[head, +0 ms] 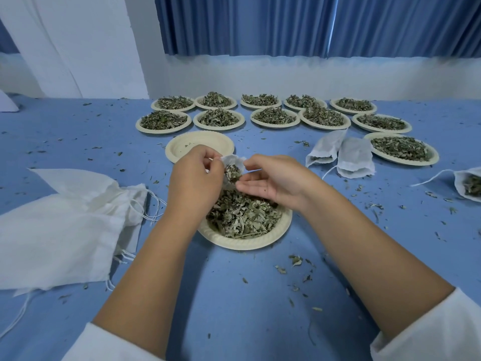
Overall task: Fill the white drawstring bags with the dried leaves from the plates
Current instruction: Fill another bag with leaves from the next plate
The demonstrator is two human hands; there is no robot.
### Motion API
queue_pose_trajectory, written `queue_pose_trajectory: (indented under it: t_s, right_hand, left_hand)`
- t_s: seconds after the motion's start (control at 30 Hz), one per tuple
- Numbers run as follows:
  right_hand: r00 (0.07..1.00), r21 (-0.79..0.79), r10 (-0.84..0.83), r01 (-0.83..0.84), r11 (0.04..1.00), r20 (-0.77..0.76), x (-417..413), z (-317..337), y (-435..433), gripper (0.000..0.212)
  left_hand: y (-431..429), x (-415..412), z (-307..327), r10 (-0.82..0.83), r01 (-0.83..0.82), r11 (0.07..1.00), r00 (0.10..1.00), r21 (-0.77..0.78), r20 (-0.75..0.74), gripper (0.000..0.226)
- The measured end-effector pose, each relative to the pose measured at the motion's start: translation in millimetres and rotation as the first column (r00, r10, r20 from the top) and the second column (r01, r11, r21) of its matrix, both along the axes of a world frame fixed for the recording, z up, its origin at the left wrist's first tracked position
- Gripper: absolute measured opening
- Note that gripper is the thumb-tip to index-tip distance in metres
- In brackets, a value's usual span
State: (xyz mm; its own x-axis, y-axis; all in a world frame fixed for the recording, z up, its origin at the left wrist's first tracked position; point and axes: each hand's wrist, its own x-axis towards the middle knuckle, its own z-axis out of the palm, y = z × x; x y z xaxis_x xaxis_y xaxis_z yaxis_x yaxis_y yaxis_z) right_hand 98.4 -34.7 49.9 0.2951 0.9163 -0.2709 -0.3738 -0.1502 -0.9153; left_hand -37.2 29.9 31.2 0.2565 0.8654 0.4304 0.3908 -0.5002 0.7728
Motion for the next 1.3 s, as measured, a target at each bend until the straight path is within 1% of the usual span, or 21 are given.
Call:
queue_pose_trajectory:
  t_s: [0.1,0.2,0.27,0.33,0.4,0.43,0.53,0.6,0.63,0.67,0.73,0.77,0.83,0.87,0.9,0.97,1.03,1.07,1.13,1.2,1.3]
  right_hand:
    - [0.995,0.086,0.014,-0.005,0.996,-0.103,1,1,-1,0.003]
    - [0.997,0.161,0.038,-0.026,0.987,-0.071,3,0,-1,0.006]
    - [0.999,0.196,0.046,-0.046,0.979,0.003,2,-2,-2,0.012]
    - [0.989,0.206,0.023,-0.052,0.977,0.143,-1,-4,-1,0.013]
    - [0.954,0.184,-0.022,-0.035,0.982,0.298,-4,-6,0,0.012]
    - [0.936,0.173,-0.036,-0.026,0.985,0.349,-5,-6,1,0.012]
    - [0.908,0.159,-0.020,-0.051,0.986,0.419,-9,-6,1,0.014]
    - [0.891,0.167,-0.022,-0.060,0.984,0.454,-10,-6,0,0.015]
    - [0.863,0.174,-0.043,-0.052,0.983,0.504,-9,-6,-1,0.016]
    - [0.808,0.180,-0.075,-0.039,0.983,0.584,-7,-5,-2,0.018]
    - [0.649,0.165,-0.106,-0.030,0.986,0.754,-1,-2,-4,0.020]
    - [0.584,0.127,-0.072,-0.053,0.991,0.809,2,1,-7,0.018]
    - [0.506,-0.026,0.102,-0.156,0.987,0.857,8,6,-13,0.010]
    - [0.454,-0.120,0.203,-0.205,0.971,0.867,10,8,-16,0.014]
    - [0.392,-0.209,0.287,-0.231,0.950,0.874,12,8,-19,0.024]
    - [0.275,-0.331,0.390,-0.236,0.913,0.879,14,8,-21,0.043]
    - [0.192,-0.374,0.421,-0.239,0.896,0.887,12,5,-22,0.049]
    - [0.173,-0.371,0.416,-0.241,0.897,0.893,10,4,-21,0.047]
    - [0.167,-0.346,0.392,-0.248,0.905,0.905,8,0,-19,0.042]
    - [0.178,-0.324,0.373,-0.252,0.912,0.910,8,-1,-17,0.038]
    - [0.218,-0.299,0.355,-0.251,0.921,0.909,9,-1,-17,0.042]
  left_hand:
    - [1,0,-1,-0.008,0.008,1.000,1.000,-0.011,-0.011,0.014]
    - [1,1,-2,-0.038,0.038,0.999,0.999,-0.028,-0.009,0.014]
    - [2,2,-1,-0.064,0.064,0.997,0.998,-0.050,0.004,0.014]
    - [3,2,-1,-0.078,0.079,0.994,0.997,-0.073,0.016,0.016]
    - [3,3,-1,-0.092,0.094,0.992,0.995,-0.086,0.022,0.016]
    - [2,4,-1,-0.103,0.105,0.991,0.994,-0.089,0.029,0.016]
    - [1,4,-1,-0.118,0.122,0.988,0.992,-0.092,0.042,0.017]
    - [2,3,-1,-0.087,0.089,0.992,0.996,-0.090,0.031,0.017]
    - [4,2,-1,-0.061,0.062,0.994,0.998,-0.087,0.023,0.016]
    - [5,1,-1,-0.034,0.035,0.996,0.999,-0.079,0.012,0.014]
    - [7,-2,-1,0.004,-0.005,0.998,1.000,-0.060,-0.018,0.012]
    - [8,-2,-1,0.014,-0.016,0.999,0.999,-0.050,-0.035,0.011]
    - [7,-2,-2,0.022,-0.024,0.999,0.997,-0.038,-0.073,0.012]
    - [7,-2,-2,0.023,-0.026,0.999,0.996,-0.034,-0.092,0.012]
    - [6,-2,-3,0.023,-0.026,0.999,0.994,-0.029,-0.108,0.012]
    - [6,-1,-4,0.020,-0.023,1.000,0.992,-0.017,-0.123,0.011]
    - [6,-1,-5,0.018,-0.020,1.000,0.992,-0.013,-0.124,0.011]
    - [6,-1,-5,0.019,-0.021,1.000,0.992,-0.013,-0.123,0.011]
    - [6,-1,-5,0.023,-0.025,1.000,0.992,-0.010,-0.121,0.011]
    - [6,-2,-5,0.024,-0.025,1.000,0.993,-0.010,-0.115,0.011]
    - [6,-2,-4,0.024,-0.026,1.000,0.993,-0.016,-0.114,0.011]
